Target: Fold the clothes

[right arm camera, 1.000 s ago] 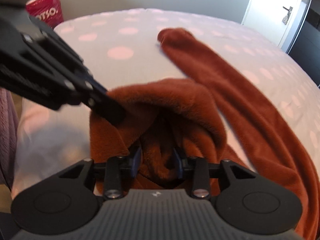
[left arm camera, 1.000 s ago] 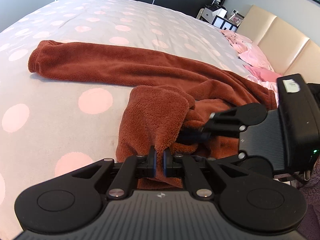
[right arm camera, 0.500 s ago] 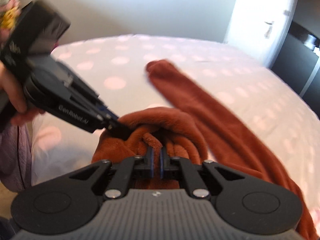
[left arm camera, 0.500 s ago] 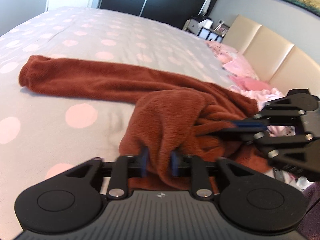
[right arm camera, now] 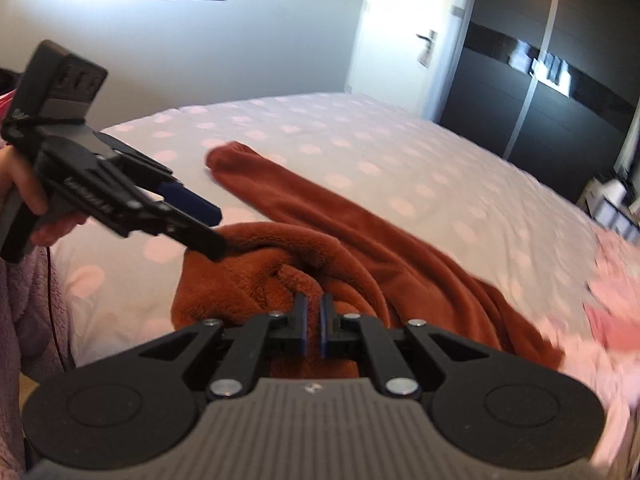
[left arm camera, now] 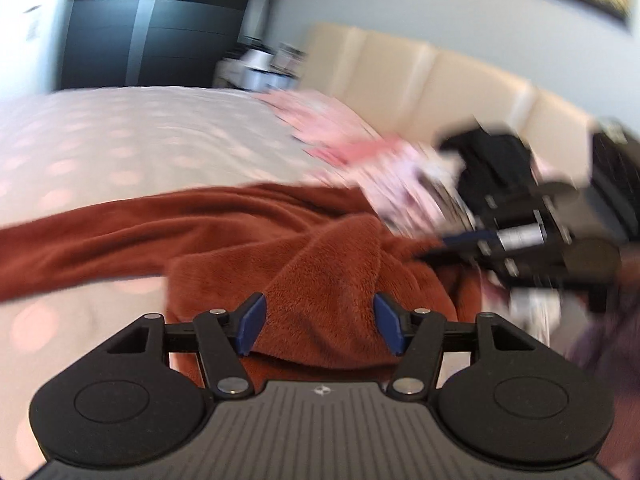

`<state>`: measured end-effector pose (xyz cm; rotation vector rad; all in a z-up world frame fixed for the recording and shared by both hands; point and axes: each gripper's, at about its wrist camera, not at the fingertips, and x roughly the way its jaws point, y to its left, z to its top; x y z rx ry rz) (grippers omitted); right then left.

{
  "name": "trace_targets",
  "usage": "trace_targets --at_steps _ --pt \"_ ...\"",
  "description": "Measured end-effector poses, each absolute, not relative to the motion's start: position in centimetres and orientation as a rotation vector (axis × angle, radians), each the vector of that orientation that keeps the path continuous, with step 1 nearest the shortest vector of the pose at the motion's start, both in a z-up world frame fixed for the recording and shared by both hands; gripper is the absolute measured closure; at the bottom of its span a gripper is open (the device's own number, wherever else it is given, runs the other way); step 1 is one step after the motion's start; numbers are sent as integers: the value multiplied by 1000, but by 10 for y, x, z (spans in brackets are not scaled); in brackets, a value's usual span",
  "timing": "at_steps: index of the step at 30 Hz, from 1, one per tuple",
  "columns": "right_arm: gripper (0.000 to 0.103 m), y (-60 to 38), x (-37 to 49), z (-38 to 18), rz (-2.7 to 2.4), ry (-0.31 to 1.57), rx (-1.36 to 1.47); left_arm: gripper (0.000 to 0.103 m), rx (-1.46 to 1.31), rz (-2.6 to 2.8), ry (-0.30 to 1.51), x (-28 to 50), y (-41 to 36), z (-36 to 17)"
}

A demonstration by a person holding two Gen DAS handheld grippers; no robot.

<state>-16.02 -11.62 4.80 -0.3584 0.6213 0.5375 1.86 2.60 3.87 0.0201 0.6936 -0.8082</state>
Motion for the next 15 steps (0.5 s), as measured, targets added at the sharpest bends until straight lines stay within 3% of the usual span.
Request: trace_targets --at_steps 4,7,12,15 --pt "96 -152 -161 19 463 713 -296 47 246 -857 730 6 -27 -1" --pt "96 -165 -161 1 444 759 -278 60 266 -845 797 13 -47 -28" --pt "96 -185 -162 -27 417 827 -255 64 262 -813 871 34 -71 -56" --pt "96 -193 -164 -33 402 846 -262 74 337 -746 985 52 -87 -83"
